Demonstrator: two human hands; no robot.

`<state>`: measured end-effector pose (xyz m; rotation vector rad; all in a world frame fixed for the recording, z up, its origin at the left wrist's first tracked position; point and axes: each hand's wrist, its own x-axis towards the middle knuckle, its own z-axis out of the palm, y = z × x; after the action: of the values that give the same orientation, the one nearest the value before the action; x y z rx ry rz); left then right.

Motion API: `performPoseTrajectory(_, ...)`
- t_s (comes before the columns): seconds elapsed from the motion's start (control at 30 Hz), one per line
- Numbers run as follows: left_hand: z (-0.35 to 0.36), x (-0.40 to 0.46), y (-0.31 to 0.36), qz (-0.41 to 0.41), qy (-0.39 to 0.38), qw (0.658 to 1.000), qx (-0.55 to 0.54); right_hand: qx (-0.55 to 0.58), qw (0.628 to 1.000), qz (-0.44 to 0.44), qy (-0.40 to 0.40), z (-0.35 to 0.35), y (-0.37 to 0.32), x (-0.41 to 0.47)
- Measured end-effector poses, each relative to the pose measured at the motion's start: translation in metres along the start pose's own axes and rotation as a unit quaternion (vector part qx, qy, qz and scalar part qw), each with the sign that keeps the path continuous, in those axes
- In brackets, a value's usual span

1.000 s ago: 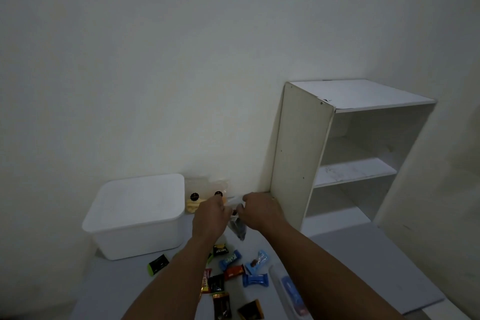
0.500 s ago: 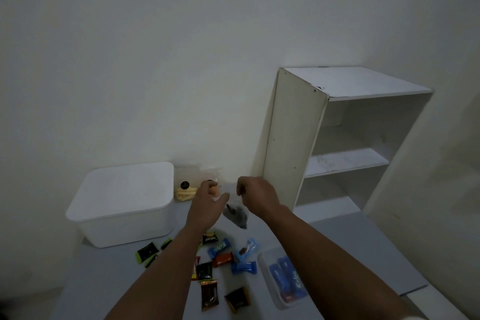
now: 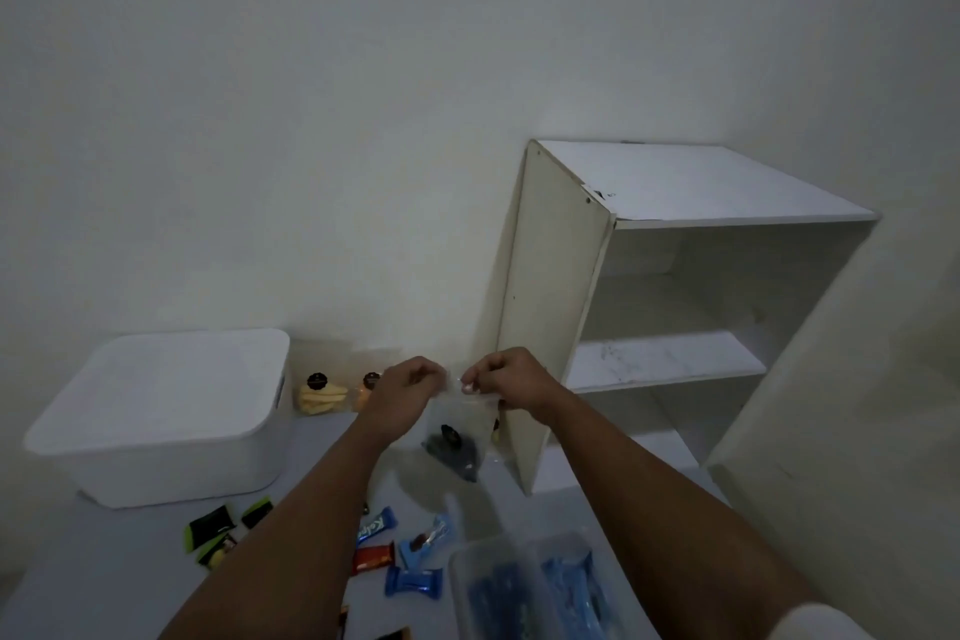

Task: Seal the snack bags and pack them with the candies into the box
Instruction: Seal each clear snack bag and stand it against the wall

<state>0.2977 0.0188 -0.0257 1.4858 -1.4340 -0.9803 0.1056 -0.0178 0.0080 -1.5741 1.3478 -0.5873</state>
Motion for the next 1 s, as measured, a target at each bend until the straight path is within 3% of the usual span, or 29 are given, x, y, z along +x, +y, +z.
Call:
performPoseTrajectory(0.2,0.019,0.014,0.017,0.022,0.046,0.999,-0.011,0.099,0.994,0.003,-0.047,-0.033,-0.005,0.016)
performPoseTrajectory(0.47,0.011,0.008,0.026,-0.035,0.140,0.990,-0.005,0.044,0.981,-0.159,-0.103,-0.029,-0.012,0.046)
performPoseTrajectory(1.0,-0.008,0.001,0.046,-0.049,0.079,0.995,0.026,-0.051,0.966,-0.201,-0.154,-0.022,-0.034,0.061)
